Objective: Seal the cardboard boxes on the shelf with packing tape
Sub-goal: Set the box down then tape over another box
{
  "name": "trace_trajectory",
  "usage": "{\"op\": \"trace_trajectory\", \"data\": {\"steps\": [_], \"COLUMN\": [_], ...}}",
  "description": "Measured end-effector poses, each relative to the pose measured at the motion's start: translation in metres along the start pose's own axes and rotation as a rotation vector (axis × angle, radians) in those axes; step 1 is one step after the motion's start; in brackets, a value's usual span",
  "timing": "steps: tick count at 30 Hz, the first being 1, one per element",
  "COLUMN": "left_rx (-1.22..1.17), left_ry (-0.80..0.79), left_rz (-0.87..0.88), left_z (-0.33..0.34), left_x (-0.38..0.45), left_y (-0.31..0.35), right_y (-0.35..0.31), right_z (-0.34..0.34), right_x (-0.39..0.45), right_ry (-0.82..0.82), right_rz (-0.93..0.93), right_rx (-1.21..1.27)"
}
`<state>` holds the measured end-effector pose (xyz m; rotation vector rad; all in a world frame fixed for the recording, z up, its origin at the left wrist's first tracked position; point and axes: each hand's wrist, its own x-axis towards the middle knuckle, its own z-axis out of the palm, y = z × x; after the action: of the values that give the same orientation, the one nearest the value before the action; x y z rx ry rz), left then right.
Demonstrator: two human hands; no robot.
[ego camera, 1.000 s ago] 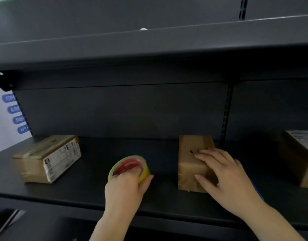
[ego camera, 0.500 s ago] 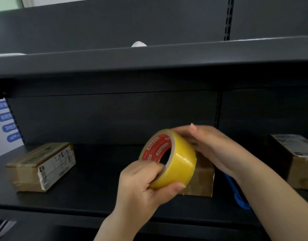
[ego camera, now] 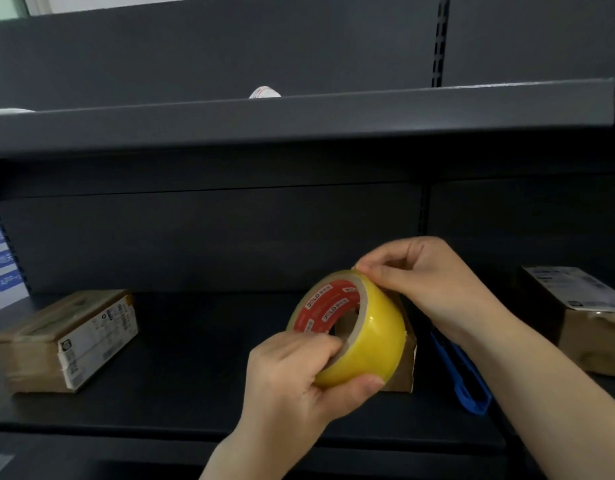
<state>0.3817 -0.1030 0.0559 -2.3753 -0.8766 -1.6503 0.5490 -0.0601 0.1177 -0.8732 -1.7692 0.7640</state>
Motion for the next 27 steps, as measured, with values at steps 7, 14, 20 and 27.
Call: {"op": "trace_trajectory", "data": {"steps": [7, 14, 20, 27], "left_rx": [-0.561, -0.995, -1.096, -1.192], "left_ry": [0.052, -0.142, -0.223, -0.223], "left_rz": [-0.637, -0.816, -0.959, -1.063], "left_z": [0.019, 0.013, 0.02, 0.027], "left_x": [-0.002, 0.005, 0.002, 0.001], "left_y": [0.033, 0.043, 0.043, 0.023], "right_y": [-0.003, 0.026, 0.068, 0.111], "right_z": [-0.006, -0.028, -0.031, -0.017], "right_x": [0.024, 0.077, 0.107, 0.115], "right_ry": [0.159, 0.172, -0.052, -0.121], "right_rz": [-0.143, -0.045, 0.117, 0.206], "right_rx": [-0.306, -0.433, -0.546, -0.508]}}
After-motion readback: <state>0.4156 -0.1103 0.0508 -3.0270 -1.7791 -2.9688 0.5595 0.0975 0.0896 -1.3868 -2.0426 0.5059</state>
